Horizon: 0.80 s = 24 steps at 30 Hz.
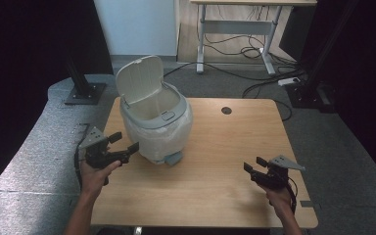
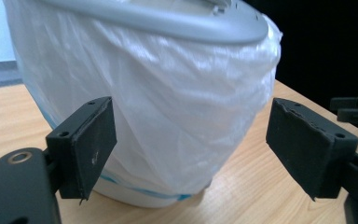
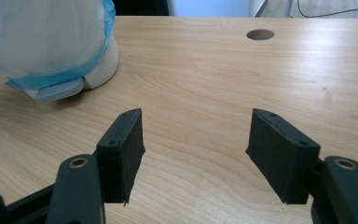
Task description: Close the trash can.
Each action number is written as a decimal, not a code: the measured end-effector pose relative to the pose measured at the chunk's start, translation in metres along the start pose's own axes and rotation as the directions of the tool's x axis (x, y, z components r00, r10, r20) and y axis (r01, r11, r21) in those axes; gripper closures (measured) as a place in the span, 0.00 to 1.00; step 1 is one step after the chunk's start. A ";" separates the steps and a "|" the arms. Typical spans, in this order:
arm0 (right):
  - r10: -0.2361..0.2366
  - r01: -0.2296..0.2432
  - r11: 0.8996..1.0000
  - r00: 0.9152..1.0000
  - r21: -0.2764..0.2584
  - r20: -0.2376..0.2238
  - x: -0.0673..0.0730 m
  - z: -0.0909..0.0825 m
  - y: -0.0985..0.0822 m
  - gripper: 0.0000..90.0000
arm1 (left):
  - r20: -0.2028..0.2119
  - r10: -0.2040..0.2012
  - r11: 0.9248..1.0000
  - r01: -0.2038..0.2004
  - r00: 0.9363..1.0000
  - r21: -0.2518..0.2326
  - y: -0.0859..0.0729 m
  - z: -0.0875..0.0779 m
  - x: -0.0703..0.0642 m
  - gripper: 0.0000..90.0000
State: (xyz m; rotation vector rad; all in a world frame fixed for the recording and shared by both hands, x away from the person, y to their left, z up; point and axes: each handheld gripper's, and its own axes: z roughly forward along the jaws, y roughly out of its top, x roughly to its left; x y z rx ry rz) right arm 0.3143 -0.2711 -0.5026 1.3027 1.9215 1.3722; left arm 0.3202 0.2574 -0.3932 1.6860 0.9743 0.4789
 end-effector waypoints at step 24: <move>0.022 -0.022 0.999 1.000 0.025 0.010 -0.003 0.005 -0.007 0.40 | -0.044 0.001 1.000 -0.002 0.999 -0.027 0.050 0.022 0.032 0.19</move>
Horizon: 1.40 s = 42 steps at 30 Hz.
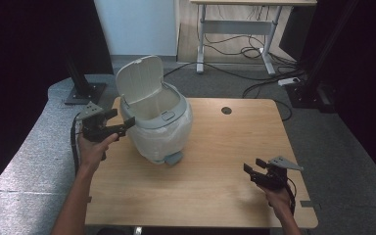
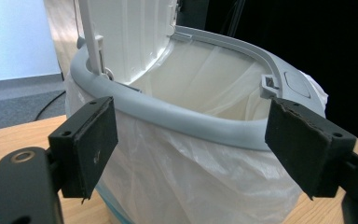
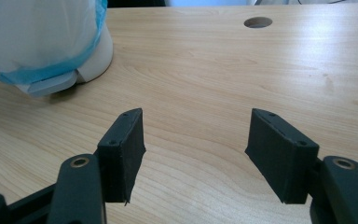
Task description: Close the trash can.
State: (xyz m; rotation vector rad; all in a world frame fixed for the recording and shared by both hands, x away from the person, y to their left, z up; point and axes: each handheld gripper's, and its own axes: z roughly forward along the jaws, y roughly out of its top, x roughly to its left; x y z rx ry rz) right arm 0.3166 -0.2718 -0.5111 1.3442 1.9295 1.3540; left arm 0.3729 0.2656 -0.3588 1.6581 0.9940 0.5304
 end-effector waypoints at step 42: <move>-0.016 0.015 0.998 1.000 0.063 0.007 0.005 0.010 -0.009 0.40 | 0.138 0.078 0.996 -0.082 0.987 0.020 0.035 0.032 -0.013 0.15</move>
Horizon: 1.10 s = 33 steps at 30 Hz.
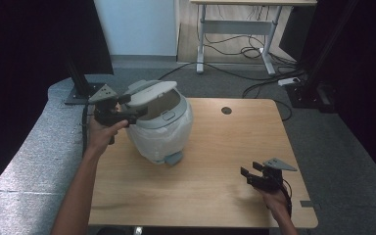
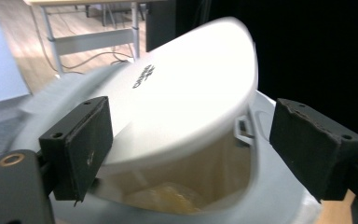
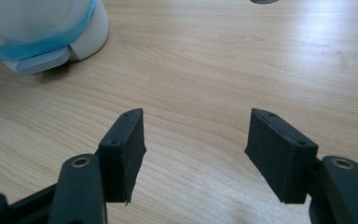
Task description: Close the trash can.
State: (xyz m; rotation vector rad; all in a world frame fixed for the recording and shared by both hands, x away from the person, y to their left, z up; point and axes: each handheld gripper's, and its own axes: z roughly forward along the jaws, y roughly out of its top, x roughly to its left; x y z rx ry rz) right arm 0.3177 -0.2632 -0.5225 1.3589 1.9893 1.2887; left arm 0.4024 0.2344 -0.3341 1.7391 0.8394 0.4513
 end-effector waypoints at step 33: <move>0.016 -0.016 1.000 1.000 -0.007 0.020 -0.006 -0.004 0.000 0.40 | -0.199 0.016 1.000 -0.015 0.980 0.009 -0.008 0.018 -0.028 0.17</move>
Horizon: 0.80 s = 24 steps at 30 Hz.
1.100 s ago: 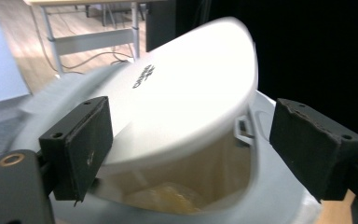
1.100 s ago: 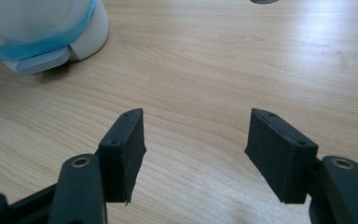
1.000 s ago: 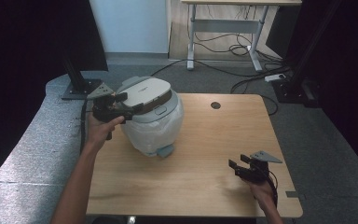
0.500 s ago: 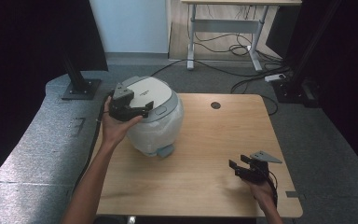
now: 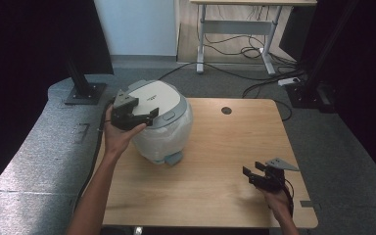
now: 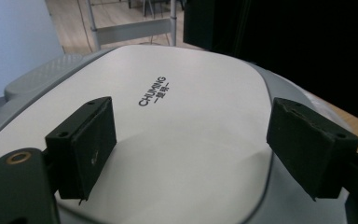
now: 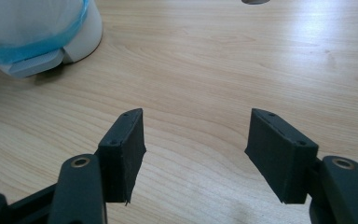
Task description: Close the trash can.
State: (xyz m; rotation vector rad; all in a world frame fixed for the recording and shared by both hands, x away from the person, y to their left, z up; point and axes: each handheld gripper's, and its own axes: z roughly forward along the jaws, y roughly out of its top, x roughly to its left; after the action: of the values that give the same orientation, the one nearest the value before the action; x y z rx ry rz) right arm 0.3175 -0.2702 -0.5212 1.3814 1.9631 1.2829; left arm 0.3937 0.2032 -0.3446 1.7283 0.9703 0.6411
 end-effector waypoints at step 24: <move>0.014 -0.013 1.000 1.000 -0.016 0.011 -0.006 -0.006 0.002 0.40 | 0.050 -0.033 0.999 0.032 0.998 0.030 -0.100 -0.058 -0.005 0.16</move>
State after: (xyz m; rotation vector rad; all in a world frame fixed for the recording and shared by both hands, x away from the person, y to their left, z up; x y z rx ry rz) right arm 0.3160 -0.2779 -0.5172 1.3935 1.9349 1.2911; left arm 0.3140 0.2451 -0.4181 1.7427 0.9746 0.5621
